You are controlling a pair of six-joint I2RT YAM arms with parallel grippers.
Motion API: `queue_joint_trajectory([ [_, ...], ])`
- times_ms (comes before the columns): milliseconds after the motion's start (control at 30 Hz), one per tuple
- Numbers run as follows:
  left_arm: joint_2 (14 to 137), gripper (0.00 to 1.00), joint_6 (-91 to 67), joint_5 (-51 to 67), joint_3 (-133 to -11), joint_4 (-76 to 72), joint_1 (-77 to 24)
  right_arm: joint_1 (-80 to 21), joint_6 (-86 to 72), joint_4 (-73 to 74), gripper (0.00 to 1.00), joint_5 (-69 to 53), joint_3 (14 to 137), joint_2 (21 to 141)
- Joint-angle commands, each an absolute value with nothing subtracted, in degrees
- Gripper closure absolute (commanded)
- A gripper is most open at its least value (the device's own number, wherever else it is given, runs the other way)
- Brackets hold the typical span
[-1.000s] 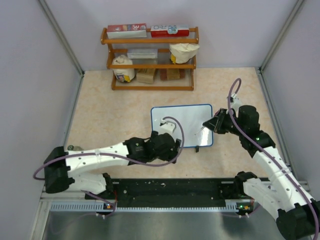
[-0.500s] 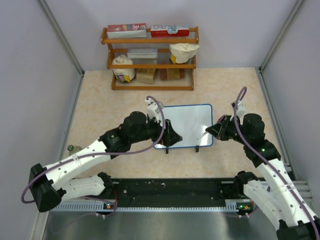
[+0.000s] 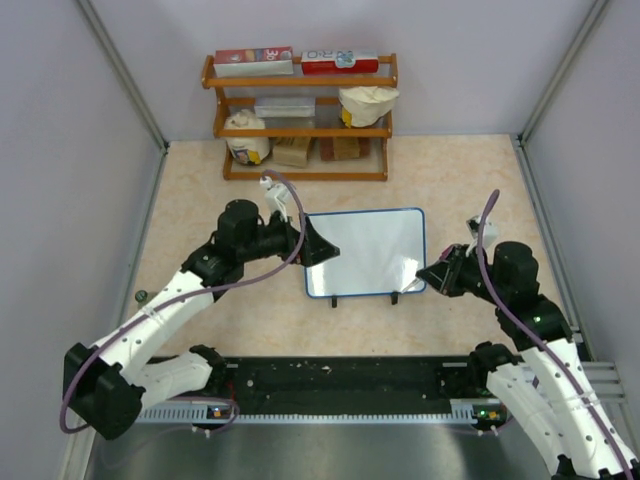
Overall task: Write a sentence on the whiteboard
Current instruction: Hold the whiteboard at the center of the board.
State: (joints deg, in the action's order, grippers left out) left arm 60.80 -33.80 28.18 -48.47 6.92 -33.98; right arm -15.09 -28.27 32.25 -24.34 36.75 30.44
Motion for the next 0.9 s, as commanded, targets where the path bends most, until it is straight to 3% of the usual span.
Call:
queue_joint_trajectory([
  [0, 61.35, 0.03, -30.85, 33.22, -47.55, 4.31, -28.57, -14.41, -26.37, 32.61, 1.0, -24.96, 37.36, 30.15],
  [467, 64.95, 0.04, -26.2, 29.36, -45.79, -2.64, -22.76, -14.5, -25.22, 28.66, 1.0, -22.32, 32.52, 25.05],
  [600, 65.39, 0.02, -19.87, 21.55, -51.32, 7.63, -20.4, -14.41, -26.19, 26.9, 1.0, -23.29, 30.42, 25.13],
  [867, 63.63, 0.01, -22.76, 25.58, -44.48, -3.94, -11.61, -14.5, -25.4, 24.79, 1.0, -22.94, 32.17, 28.3],
])
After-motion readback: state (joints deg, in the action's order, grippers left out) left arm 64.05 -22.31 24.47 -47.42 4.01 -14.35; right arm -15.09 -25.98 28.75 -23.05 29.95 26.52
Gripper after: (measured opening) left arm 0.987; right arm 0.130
